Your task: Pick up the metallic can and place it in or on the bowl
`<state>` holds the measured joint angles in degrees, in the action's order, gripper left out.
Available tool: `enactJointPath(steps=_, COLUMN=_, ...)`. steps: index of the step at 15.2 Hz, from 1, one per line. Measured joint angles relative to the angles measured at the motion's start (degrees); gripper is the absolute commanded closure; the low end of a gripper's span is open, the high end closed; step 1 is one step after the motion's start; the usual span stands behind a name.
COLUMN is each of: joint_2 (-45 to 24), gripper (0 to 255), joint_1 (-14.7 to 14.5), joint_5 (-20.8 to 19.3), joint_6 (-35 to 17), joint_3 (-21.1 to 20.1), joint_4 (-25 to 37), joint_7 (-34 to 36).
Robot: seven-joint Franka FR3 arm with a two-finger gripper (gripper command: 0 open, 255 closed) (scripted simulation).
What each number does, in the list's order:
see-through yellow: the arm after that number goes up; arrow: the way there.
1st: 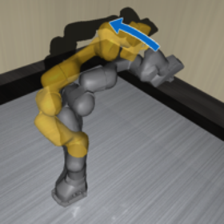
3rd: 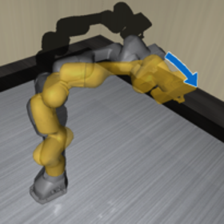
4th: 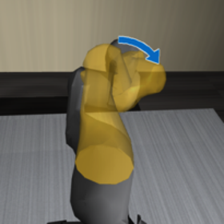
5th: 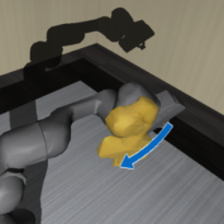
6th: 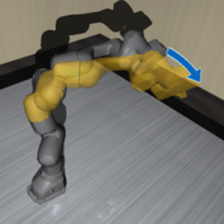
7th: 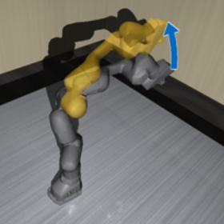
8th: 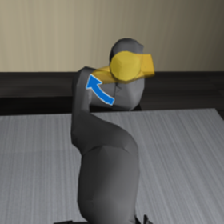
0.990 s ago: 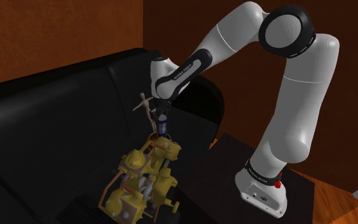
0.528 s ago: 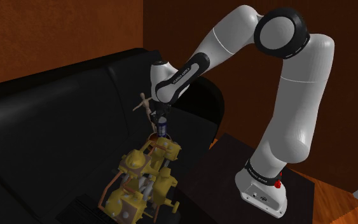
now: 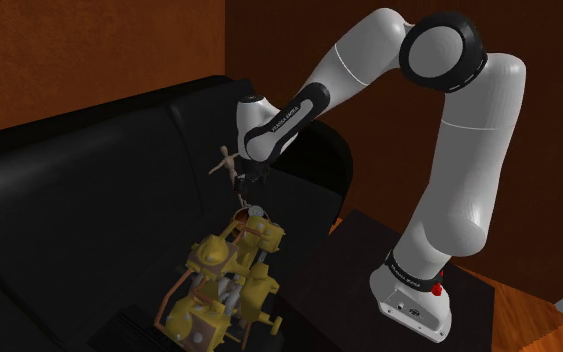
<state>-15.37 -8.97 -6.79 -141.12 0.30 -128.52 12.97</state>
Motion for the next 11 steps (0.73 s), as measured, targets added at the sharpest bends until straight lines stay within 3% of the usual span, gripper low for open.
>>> enactJointPath(steps=6, joint_2=4.7, gripper=0, joint_1=-0.2, joint_5=0.6, joint_6=5.9, joint_3=-0.4, joint_4=1.2, joint_7=-0.4)
enactJointPath(steps=11, joint_2=5.2, gripper=0, joint_1=-0.2, joint_5=0.7, joint_6=6.7, joint_3=-0.4, joint_4=1.5, joint_7=-0.5)
